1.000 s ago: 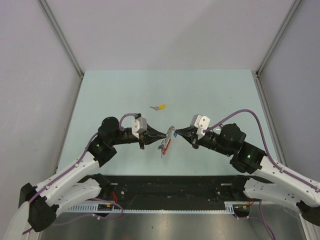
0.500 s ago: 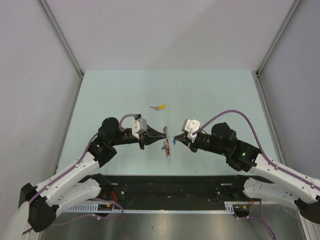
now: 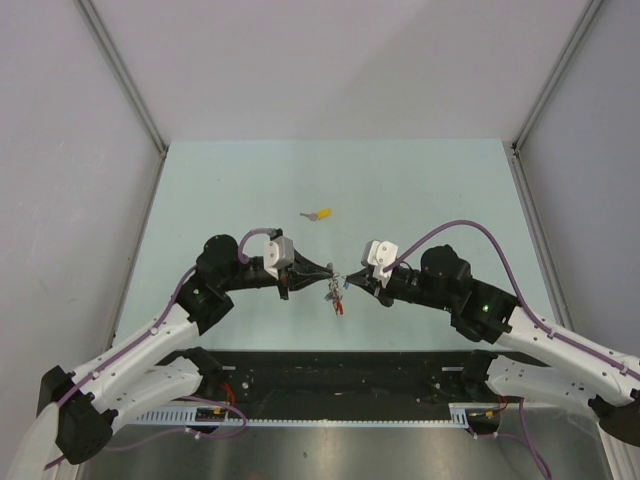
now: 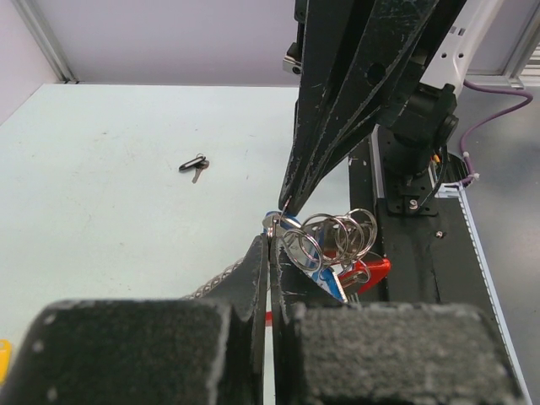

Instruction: Put the keys on the keyring

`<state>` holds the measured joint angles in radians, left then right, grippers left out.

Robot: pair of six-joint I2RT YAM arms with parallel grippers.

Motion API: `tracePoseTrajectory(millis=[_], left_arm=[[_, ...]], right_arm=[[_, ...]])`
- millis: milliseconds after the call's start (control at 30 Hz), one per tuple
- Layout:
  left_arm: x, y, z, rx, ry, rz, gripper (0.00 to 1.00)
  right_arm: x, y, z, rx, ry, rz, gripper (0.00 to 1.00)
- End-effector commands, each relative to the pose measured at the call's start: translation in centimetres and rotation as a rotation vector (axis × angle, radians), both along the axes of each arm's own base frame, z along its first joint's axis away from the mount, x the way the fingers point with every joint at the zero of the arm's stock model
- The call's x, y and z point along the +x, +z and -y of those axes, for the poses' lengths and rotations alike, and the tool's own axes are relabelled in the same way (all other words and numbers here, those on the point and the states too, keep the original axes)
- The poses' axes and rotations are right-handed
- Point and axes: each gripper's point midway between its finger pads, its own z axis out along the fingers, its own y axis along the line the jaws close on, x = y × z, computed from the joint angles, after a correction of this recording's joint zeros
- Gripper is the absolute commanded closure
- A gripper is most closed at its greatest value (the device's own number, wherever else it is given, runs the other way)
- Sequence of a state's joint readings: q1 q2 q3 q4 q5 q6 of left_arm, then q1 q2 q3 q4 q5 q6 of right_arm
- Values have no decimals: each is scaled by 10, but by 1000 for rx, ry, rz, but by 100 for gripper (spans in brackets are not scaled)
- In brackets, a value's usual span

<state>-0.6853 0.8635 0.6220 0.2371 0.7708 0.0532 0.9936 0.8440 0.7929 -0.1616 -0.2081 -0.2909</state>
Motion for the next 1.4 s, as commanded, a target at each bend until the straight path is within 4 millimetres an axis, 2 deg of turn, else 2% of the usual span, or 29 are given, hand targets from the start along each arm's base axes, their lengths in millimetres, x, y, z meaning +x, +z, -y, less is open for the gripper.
tracePoseTrajectory(millis=[0, 433, 867, 1367], left_arm=[[-4, 18, 2, -41, -30, 80, 99], [-6, 18, 2, -40, -45, 82, 100], [-2, 18, 1, -39, -23, 88, 100], [-1, 18, 1, -39, -11, 90, 100]], right_arm=[[-2, 33, -7, 73, 29, 58, 100], [4, 32, -7, 72, -8, 60, 100], [-4, 36, -6, 81, 17, 68, 100], [-1, 37, -2, 78, -7, 72, 100]])
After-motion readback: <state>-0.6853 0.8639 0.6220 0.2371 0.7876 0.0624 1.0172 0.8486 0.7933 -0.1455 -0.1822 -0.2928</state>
